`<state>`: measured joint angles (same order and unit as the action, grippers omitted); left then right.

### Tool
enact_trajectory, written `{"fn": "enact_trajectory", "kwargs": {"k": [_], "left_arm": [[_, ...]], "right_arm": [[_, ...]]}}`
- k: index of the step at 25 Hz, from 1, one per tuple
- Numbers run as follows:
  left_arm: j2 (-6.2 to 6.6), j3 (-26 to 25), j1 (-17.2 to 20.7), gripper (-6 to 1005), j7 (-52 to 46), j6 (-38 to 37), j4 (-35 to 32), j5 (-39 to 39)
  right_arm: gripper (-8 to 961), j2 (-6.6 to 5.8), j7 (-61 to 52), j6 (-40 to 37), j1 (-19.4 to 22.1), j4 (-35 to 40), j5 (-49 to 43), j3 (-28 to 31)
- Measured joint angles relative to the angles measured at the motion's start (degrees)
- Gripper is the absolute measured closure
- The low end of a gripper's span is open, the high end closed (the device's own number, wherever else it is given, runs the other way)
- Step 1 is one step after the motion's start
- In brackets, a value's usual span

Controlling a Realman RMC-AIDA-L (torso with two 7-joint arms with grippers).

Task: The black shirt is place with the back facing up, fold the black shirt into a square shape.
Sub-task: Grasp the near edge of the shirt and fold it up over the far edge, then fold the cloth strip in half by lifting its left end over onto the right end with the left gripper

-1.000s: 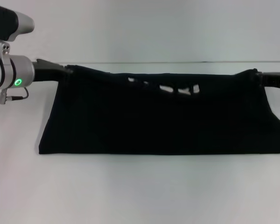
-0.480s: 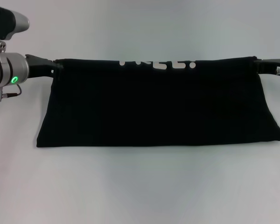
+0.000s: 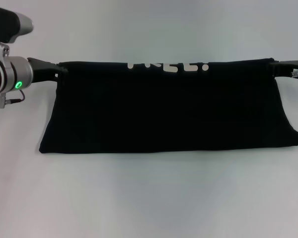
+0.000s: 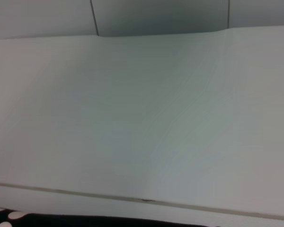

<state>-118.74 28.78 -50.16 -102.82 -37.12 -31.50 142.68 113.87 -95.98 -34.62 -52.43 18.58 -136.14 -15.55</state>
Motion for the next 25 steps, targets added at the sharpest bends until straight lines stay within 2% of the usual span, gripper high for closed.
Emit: {"fn": "enact_trajectory", "kwargs": {"k": [7,15,19,25], "left_arm": [[-0.84,2.99,-0.15,936,0.01,3.41,1.82,-0.03],[-2.89,4.14,0.19,935,-0.42,12.71,2.11,-1.19],[-3.02,3.77,0.68,826,-2.0,17.89,2.28,-4.16],[-2.33,3.73,2.16,551,-6.56,16.83,1.22,-4.41]], "right_arm": [[895,0.33,1.44,1.01,-0.03,-0.98,0.84,-0.09],[895,1.8,2.66,4.32,0.34,1.23,1.26,-0.1],[722,1.88,2.34,6.54,0.38,2.06,1.75,-0.09],[482,-0.24,-1.03,-1.27,2.04,3.39,3.44,0.03]]}}
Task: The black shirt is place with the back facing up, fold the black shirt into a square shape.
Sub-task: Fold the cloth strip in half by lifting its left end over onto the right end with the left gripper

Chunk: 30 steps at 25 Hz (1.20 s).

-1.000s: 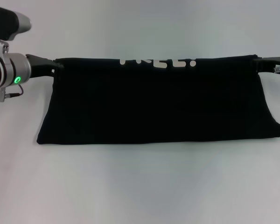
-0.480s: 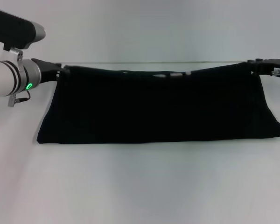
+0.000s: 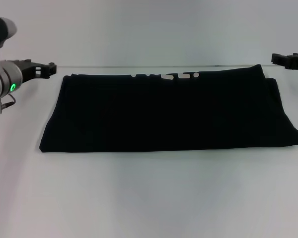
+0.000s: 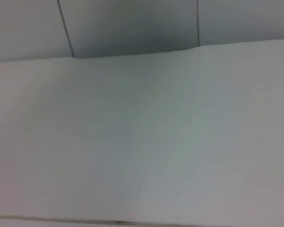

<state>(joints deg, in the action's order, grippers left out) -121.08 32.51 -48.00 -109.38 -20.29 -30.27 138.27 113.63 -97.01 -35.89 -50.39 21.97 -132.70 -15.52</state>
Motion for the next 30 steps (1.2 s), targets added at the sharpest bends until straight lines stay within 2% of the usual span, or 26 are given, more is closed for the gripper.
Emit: {"fn": "enact_trajectory", "kwargs": {"k": [2,4,6,9,13,16,19,23,30], "left_arm": [[0.16,0.04,1.16,480,-2.35,-4.28,-1.91,0.36],[0.64,0.15,2.46,410,-5.54,-11.7,-4.36,0.55],[1.46,0.12,3.93,339,-8.27,-20.78,-7.09,0.52],[2.55,0.01,6.16,116,-11.7,-34.51,-11.98,0.26],[2.93,-0.1,9.29,114,-13.46,-47.51,-18.32,0.25],[2.98,-0.21,10.68,112,-14.24,-52.03,-20.38,0.62],[2.99,-0.35,11.71,111,-14.65,-53.19,-20.75,1.01],[2.66,-0.45,12.56,110,-14.89,-53.22,-20.56,2.58],[2.34,-0.34,13.17,111,-15.68,-51.75,-19.2,4.19]], "right_arm": [[391,-0.77,-2.53,-4.37,1.33,0.92,0.33,-0.07],[286,-1.63,-5.27,-10.09,3.13,2.32,0.87,-0.09],[287,-2.29,-7.67,-15.5,4.99,3.75,1.3,-0.11],[289,-3.37,-11.78,-24.34,8.05,6.17,1.32,-0.18],[292,-4.64,-15.46,-33.04,12.04,8.47,1.21,-0.5],[295,-5.43,-17.77,-36.3,14.37,9.04,1.2,-2.28],[297,-5.8,-20.21,-37.15,15.86,9.06,1.13,-5.15],[298,-5.88,-22.44,-36.73,16.84,8.74,1.01,-8.58],[297,-5.57,-22.59,-35.53,17.07,8.35,0.68,-9.64]]}}
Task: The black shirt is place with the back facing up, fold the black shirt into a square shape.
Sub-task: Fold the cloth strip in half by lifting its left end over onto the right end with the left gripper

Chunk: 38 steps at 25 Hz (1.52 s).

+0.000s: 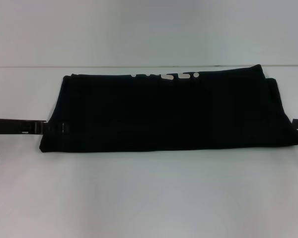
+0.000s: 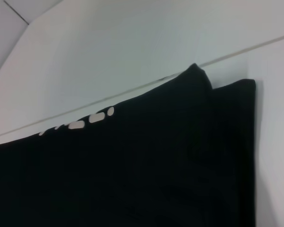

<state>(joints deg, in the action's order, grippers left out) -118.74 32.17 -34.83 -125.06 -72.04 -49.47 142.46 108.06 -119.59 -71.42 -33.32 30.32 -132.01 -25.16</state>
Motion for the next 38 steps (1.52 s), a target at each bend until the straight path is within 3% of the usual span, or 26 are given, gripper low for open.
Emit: {"fn": "enact_trajectory", "kwargs": {"k": [16,30,38], "left_arm": [[-0.2,0.41,-0.08,112,-1.77,1.98,0.68,4.02],[-0.26,0.88,-0.42,116,-1.77,1.08,0.64,4.04],[-0.26,0.87,-0.28,120,-1.77,1.13,0.6,4.0]], "right_arm": [[352,-0.1,-0.73,2.63,-0.59,-1.37,-1.14,-0.91],[449,1.52,-0.12,6.44,-2.89,-4.41,-1.13,-4.07],[728,1.54,0.09,6.55,-2.61,-3.84,-0.86,-4.2]]}}
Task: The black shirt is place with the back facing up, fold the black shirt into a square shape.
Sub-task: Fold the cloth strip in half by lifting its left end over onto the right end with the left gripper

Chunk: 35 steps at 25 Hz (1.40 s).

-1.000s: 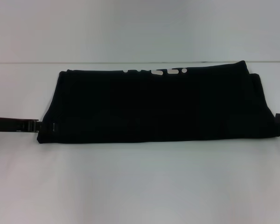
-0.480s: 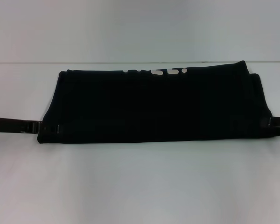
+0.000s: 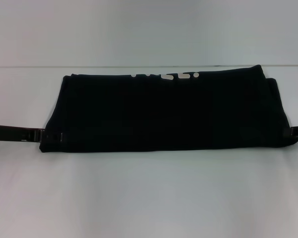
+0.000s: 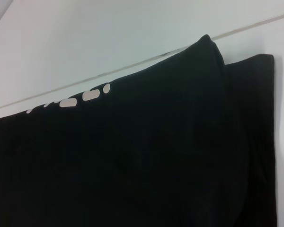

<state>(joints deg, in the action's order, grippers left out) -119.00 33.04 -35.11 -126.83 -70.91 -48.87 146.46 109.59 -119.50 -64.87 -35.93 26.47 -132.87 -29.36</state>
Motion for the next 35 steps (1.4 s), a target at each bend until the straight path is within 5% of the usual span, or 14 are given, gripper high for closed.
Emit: {"fn": "enact_trajectory", "kwargs": {"k": [6,35], "left_arm": [[0.06,-0.39,0.14,123,-0.08,0.0,0.0,-0.01],[0.22,-0.03,-0.13,187,0.13,-1.02,0.04,2.0]], "right_arm": [[900,-0.19,0.7,-0.53,-0.05,0.1,0.02,0.31],[922,-0.23,1.38,-0.78,0.02,0.35,0.16,0.36]]}}
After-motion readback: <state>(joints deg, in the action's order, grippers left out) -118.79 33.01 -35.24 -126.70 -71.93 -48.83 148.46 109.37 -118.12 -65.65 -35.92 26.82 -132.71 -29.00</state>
